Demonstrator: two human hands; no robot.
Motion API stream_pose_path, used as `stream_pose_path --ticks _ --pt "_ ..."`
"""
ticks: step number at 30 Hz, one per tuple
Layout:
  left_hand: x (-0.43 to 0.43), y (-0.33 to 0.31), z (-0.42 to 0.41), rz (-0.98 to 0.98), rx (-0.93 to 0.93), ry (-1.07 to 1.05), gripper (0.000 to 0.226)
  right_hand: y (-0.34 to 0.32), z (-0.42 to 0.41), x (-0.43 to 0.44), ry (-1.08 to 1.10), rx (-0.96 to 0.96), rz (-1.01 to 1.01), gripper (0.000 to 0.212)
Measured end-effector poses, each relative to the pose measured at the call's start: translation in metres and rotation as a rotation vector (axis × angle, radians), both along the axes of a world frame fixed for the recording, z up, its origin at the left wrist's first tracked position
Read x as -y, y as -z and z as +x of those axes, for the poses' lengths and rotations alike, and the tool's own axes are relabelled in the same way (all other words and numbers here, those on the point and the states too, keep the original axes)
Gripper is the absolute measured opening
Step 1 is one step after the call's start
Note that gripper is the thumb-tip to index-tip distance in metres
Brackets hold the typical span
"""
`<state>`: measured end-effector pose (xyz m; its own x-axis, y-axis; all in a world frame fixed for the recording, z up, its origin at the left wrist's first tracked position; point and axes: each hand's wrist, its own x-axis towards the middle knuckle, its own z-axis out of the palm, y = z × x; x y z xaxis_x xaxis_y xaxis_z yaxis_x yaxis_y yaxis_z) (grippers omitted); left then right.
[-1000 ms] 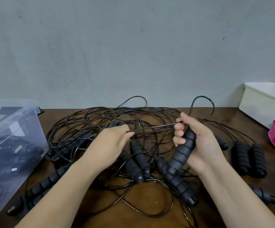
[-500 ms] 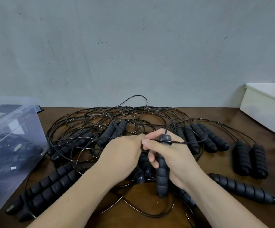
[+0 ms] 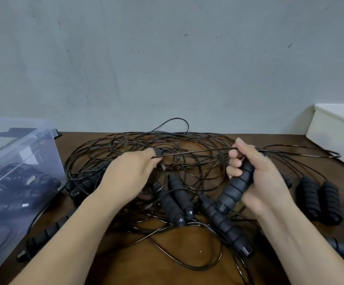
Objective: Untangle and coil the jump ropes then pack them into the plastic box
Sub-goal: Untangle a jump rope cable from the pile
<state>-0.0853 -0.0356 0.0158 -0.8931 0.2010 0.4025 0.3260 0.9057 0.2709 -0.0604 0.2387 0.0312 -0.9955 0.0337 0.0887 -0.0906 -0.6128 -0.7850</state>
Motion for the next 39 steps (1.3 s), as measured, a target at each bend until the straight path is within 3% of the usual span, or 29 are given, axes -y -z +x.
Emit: stream_pose_path --ticks 6,13,15,18,24,39 --pt "-0.018 0.001 0.008 -0.097 0.006 0.010 0.041 0.011 0.005 0.021 -0.065 0.047 0.096 0.023" --pt "-0.040 0.010 0.021 -0.154 -0.131 0.121 0.020 0.027 0.015 0.043 -0.081 -0.044 0.345 0.022" --pt "-0.045 0.011 0.023 -0.181 -0.120 0.134 0.007 0.031 0.017 0.048 -0.061 -0.074 0.391 0.018" --pt "-0.047 0.012 0.023 -0.195 -0.051 0.136 0.006 0.033 0.018 0.049 -0.022 -0.077 0.430 0.017" --pt "-0.033 0.000 0.017 -0.142 -0.057 0.078 0.029 0.014 0.016 0.034 -0.040 -0.055 0.283 0.017" --pt "-0.008 -0.016 0.013 -0.019 -0.067 -0.028 0.035 0.002 0.005 0.009 0.017 -0.039 0.061 0.012"
